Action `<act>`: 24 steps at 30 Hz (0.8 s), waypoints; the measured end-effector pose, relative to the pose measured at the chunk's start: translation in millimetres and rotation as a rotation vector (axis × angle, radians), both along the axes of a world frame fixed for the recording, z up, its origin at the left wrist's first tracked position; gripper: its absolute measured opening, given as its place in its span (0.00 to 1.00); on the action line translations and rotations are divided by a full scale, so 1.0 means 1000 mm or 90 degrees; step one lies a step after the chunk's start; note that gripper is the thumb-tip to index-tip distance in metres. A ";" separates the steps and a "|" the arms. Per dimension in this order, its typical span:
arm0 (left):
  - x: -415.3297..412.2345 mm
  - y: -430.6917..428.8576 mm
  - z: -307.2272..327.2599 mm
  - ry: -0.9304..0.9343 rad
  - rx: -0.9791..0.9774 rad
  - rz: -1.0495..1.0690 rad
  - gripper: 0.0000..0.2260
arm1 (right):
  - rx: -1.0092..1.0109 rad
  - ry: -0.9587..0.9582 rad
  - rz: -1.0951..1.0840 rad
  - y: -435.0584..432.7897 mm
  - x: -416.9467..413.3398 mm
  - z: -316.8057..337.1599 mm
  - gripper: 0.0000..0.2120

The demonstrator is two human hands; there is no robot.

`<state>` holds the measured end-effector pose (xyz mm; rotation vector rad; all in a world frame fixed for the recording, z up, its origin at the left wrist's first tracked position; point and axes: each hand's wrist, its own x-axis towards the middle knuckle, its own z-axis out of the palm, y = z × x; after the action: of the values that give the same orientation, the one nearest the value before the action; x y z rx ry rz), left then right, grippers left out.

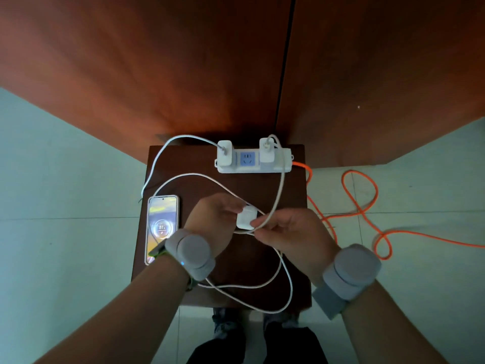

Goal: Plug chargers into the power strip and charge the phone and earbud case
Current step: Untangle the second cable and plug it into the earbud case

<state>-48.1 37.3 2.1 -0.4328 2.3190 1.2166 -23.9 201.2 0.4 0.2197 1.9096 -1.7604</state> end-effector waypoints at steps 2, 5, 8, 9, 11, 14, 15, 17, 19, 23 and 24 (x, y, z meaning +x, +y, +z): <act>0.008 -0.001 0.000 -0.013 -0.032 -0.086 0.19 | 0.013 0.015 -0.014 -0.001 -0.004 0.009 0.06; 0.025 -0.004 0.023 -0.033 -0.073 -0.170 0.16 | -0.036 0.000 -0.064 -0.005 -0.007 0.043 0.06; 0.032 -0.010 0.048 -0.042 -0.045 -0.122 0.05 | -0.081 -0.024 -0.154 -0.004 -0.017 0.067 0.09; 0.034 -0.012 0.050 -0.043 -0.038 -0.111 0.03 | -0.089 -0.023 -0.178 -0.003 -0.021 0.068 0.09; 0.039 -0.022 0.090 -0.032 -0.031 -0.098 0.09 | -0.116 -0.037 -0.238 -0.001 -0.023 0.108 0.10; 0.043 -0.027 0.104 -0.053 0.020 -0.077 0.09 | -0.162 -0.073 -0.301 0.001 -0.027 0.119 0.08; 0.042 -0.027 0.115 -0.062 0.044 -0.064 0.09 | -0.167 -0.095 -0.305 0.000 -0.027 0.127 0.05; 0.043 -0.029 0.130 -0.065 0.074 -0.053 0.08 | -0.194 -0.137 -0.304 -0.003 -0.023 0.137 0.04; 0.045 -0.030 0.147 -0.061 0.078 -0.076 0.08 | -0.194 -0.165 -0.292 -0.007 -0.012 0.150 0.06; 0.040 -0.024 0.175 -0.047 0.140 -0.043 0.10 | -0.194 -0.203 -0.267 -0.021 0.014 0.169 0.11; 0.040 -0.023 0.184 -0.044 0.152 -0.033 0.10 | -0.194 -0.208 -0.250 -0.026 0.023 0.176 0.13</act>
<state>-8.1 14.7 185.7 -0.3241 2.0826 1.4088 -1.0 175.3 176.2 0.7614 1.4127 -2.0849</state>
